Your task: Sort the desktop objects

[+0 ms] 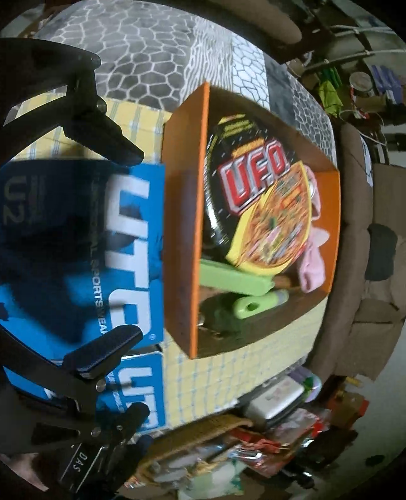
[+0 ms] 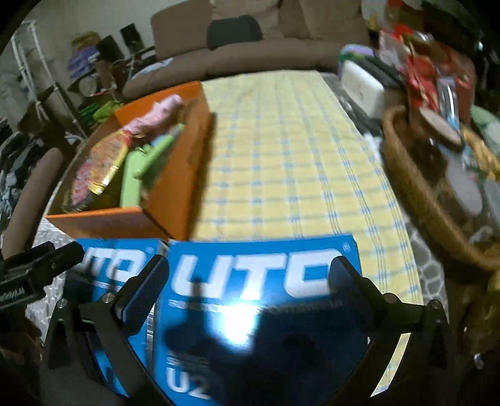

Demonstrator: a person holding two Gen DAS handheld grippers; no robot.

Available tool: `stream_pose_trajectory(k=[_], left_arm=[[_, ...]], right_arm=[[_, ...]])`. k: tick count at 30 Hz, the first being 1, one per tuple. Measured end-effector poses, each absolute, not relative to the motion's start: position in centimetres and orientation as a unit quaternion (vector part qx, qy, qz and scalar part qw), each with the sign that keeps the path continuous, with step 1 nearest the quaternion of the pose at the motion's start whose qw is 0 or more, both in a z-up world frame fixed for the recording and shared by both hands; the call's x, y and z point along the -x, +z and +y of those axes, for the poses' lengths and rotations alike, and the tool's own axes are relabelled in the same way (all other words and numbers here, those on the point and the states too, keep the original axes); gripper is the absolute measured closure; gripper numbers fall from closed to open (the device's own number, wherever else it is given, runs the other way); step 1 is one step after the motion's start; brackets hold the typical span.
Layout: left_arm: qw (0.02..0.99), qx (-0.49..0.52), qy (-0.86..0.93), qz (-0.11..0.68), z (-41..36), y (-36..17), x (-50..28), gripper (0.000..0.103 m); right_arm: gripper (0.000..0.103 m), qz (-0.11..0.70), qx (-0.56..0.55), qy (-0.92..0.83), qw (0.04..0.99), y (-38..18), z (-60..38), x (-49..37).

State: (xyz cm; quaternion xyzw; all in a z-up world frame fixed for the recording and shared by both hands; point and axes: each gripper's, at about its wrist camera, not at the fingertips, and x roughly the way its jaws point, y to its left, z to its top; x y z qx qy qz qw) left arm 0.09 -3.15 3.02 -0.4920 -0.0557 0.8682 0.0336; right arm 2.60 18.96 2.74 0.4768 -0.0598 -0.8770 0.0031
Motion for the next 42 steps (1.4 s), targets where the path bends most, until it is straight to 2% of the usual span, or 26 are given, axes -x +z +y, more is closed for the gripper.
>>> stream_pose_trajectory(k=[5,9,12,42], left_arm=[[0.024,0.502,0.863,-0.045,-1.8,0.9,0.2,0.0],[0.004,0.478,0.878,-0.008,-0.7,0.1,0.1,0.0],[-0.009,0.449,0.893,-0.013,-0.7,-0.2,-0.3,0.0],[-0.017,0.447,0.894,-0.018,-0.2,-0.2,0.7,0.0]], right_arm=[[0.0,-0.039,-0.488,-0.872,-0.004,1.0,18.9,-2.4],[0.0,-0.019,-0.48,-0.877,-0.021,0.6,18.6,-2.3],[0.0,-0.014,-0.473,-0.881,-0.025,0.5,18.5,-1.9],[0.0,-0.012,-0.468,-0.883,-0.028,0.4,18.5,-1.5]])
